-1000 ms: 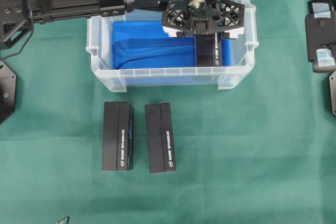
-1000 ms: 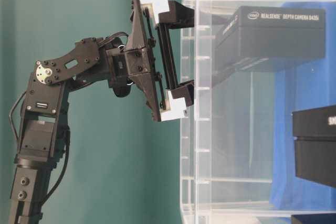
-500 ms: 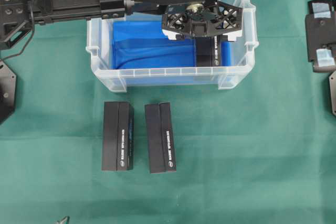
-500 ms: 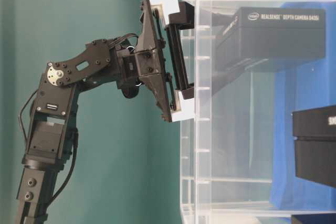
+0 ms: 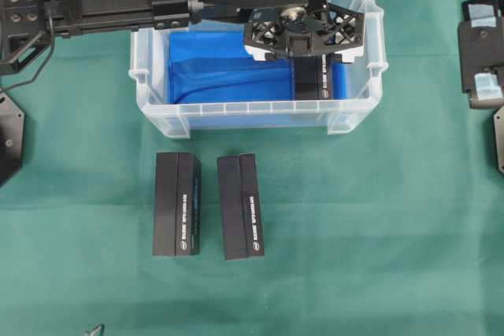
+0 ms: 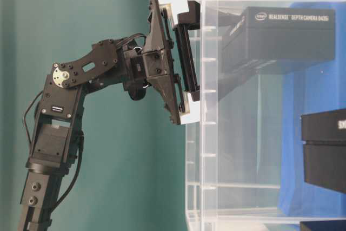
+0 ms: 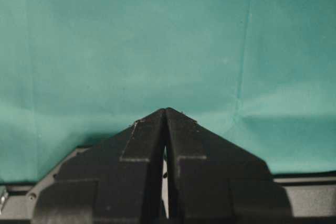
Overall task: Take the box out of the case with the left arm.
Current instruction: 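Lift the right box straight up out of the case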
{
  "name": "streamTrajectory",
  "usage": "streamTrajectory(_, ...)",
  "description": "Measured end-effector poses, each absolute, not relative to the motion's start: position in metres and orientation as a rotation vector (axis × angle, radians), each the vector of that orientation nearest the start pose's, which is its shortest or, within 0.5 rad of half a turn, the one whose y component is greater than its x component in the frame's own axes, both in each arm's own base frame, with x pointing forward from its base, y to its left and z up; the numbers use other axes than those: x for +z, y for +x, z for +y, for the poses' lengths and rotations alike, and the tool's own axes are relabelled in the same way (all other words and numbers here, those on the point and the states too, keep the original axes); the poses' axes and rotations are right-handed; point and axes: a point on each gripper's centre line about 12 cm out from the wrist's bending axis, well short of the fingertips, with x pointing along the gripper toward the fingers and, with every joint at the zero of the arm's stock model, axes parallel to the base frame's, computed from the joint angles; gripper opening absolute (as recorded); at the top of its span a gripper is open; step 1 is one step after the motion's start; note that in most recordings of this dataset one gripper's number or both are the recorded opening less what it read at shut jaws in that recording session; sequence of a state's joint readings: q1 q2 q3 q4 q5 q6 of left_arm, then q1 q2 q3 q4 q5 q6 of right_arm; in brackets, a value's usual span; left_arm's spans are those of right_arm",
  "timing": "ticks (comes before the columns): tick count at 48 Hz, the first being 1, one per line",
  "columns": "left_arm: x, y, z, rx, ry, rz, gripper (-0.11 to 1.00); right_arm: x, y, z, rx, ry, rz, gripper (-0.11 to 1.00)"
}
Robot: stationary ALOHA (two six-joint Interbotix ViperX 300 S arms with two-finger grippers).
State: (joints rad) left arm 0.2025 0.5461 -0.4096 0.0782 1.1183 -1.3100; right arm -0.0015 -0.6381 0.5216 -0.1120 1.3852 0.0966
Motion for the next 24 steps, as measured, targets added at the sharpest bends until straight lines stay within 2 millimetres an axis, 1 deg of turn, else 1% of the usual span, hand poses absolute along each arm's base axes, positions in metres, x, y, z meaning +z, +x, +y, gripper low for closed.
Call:
streamTrajectory(3, 0.1996, 0.5279, 0.1174, 1.004, -1.173, 0.930, 0.67, 0.3265, 0.2019, -0.0135, -0.145, -0.004, 1.260, 0.00)
streamTrajectory(4, 0.1996, 0.5282, 0.1164, 1.002, -1.174, 0.930, 0.65, 0.3262, 0.2022, -0.0135, -0.145, -0.005, 1.261, 0.00)
streamTrajectory(16, 0.1986, 0.5279, 0.1172, 1.035, -1.233, 0.907, 0.65, 0.3265, 0.2019, -0.0135, -0.145, -0.004, 1.260, 0.00)
streamTrajectory(24, 0.1977, 0.5278, 0.1172, 1.037, -1.237, 0.905, 0.65, 0.3262, 0.2022, -0.0135, -0.145, -0.005, 1.261, 0.00)
